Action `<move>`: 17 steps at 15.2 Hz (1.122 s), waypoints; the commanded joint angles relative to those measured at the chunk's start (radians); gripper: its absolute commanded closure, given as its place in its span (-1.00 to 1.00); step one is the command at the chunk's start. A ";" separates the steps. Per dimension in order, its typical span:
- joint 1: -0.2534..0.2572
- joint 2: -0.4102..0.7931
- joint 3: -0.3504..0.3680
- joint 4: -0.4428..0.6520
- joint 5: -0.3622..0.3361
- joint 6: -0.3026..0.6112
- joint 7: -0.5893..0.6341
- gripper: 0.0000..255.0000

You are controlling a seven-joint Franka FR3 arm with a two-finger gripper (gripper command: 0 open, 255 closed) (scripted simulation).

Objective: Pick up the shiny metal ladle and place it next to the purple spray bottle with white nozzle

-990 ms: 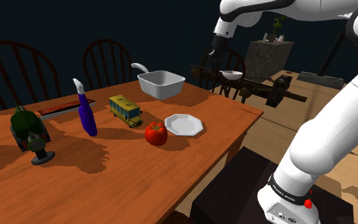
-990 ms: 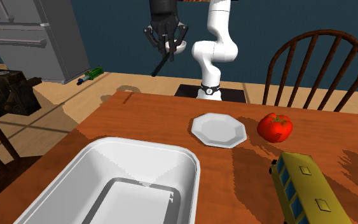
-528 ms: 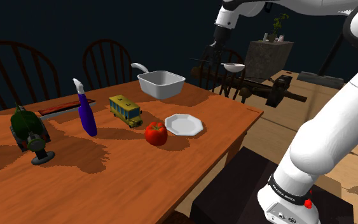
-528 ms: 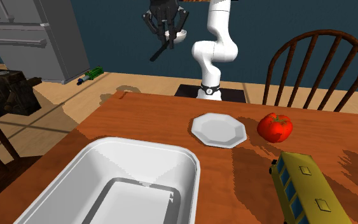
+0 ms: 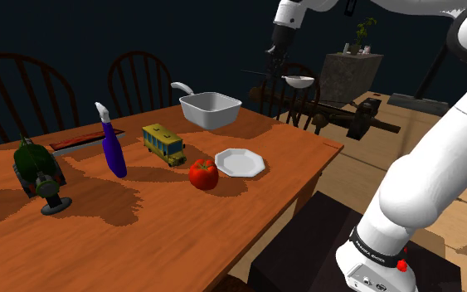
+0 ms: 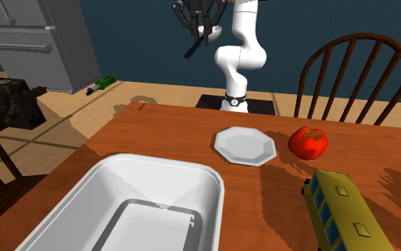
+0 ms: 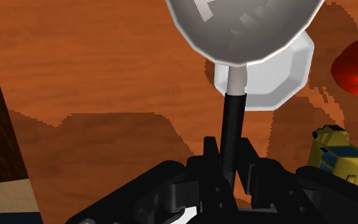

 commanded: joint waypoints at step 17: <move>0.176 0.187 0.241 0.200 -0.004 0.022 0.416 1.00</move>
